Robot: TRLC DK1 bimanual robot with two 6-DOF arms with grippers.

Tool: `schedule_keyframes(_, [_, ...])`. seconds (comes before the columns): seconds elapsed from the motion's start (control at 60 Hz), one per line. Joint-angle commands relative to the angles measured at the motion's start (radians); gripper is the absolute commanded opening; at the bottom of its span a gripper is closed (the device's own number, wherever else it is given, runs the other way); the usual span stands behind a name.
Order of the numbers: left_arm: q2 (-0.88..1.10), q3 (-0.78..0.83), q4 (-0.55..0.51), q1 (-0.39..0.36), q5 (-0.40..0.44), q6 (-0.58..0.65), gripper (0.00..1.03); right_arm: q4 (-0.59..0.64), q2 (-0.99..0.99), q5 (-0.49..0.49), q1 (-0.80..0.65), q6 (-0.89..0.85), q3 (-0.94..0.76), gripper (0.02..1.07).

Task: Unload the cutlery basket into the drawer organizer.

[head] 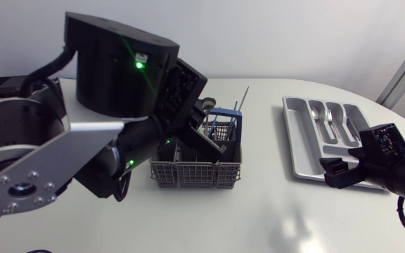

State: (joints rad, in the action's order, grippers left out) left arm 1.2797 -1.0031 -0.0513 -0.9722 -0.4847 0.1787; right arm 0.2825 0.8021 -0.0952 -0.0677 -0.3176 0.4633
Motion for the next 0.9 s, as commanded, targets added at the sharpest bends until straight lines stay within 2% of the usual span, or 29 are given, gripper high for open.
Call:
schedule_keyframes(0.0, [-0.010,-0.060,-0.036,0.013,0.051,-0.042,0.03,0.043,-0.052,-0.021,0.069,0.029,0.043,0.94])
schedule_keyframes(0.133, [0.026,-0.143,-0.099,0.043,0.133,-0.111,0.03,0.089,-0.070,-0.072,0.160,0.114,0.107,0.94])
schedule_keyframes(0.283, [0.115,-0.247,-0.174,0.086,0.251,-0.197,0.03,0.087,-0.058,-0.084,0.272,0.198,0.159,0.94])
schedule_keyframes(0.433, [0.231,-0.384,-0.278,0.145,0.391,-0.285,0.03,0.069,0.023,-0.037,0.414,0.264,0.232,0.93])
schedule_keyframes(0.567, [0.306,-0.450,-0.328,0.191,0.472,-0.338,0.03,0.040,0.098,0.026,0.511,0.301,0.276,0.93])
schedule_keyframes(0.633, [0.331,-0.470,-0.341,0.198,0.475,-0.347,0.03,0.020,0.137,0.061,0.549,0.319,0.296,0.92])
schedule_keyframes(0.667, [0.342,-0.477,-0.346,0.199,0.475,-0.352,0.03,0.004,0.163,0.068,0.566,0.325,0.307,0.87])
schedule_keyframes(0.8, [0.377,-0.520,-0.374,0.208,0.498,-0.372,0.03,-0.048,0.256,0.117,0.617,0.327,0.339,0.79])
schedule_keyframes(0.883, [0.400,-0.546,-0.390,0.217,0.520,-0.383,0.03,-0.063,0.310,0.135,0.637,0.328,0.371,0.77])
